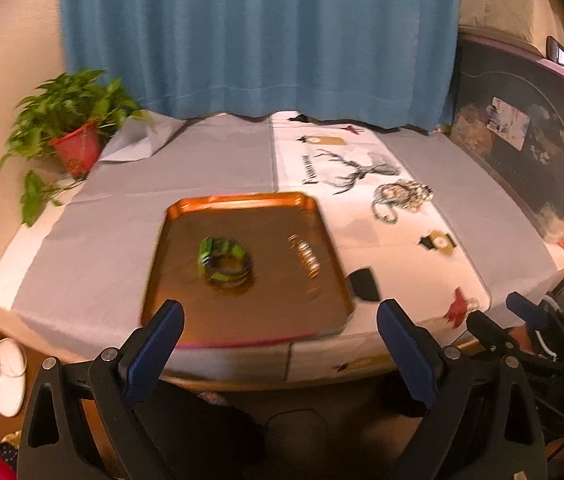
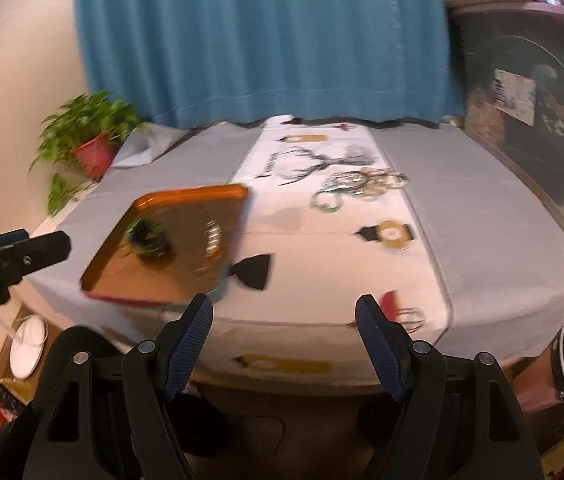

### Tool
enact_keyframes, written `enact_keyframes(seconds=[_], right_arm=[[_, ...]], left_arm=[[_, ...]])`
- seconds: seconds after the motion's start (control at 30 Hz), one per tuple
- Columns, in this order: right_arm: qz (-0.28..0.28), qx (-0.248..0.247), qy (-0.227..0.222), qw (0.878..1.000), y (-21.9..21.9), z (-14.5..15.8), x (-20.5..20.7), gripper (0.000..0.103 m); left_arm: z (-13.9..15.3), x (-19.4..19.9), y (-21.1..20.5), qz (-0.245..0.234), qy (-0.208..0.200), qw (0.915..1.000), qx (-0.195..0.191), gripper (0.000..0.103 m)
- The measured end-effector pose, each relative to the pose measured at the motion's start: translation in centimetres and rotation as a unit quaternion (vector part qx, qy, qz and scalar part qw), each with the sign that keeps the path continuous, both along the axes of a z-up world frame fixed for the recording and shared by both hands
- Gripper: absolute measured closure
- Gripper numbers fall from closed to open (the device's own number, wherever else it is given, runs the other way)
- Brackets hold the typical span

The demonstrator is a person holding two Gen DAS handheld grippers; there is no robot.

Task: Organize jewelry
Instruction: 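Withdraw both tools from the tray, then grasp a beaded bracelet with the left tool while the right tool grasps another bracelet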

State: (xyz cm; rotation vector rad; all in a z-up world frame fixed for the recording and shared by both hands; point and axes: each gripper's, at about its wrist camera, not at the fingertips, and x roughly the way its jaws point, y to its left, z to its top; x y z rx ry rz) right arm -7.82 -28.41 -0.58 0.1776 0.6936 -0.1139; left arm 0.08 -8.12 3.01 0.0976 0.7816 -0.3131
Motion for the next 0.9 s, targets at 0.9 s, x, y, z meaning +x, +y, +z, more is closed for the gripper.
enact_keyframes(seconds=[0.9], right_arm=[[-0.097,0.018,0.074,0.992,-20.5,-7.5,19.1,0.029]], left_arm=[[-8.9,21.4,-22.9,-0.190,0.083,0.9775,0.041,0.007]])
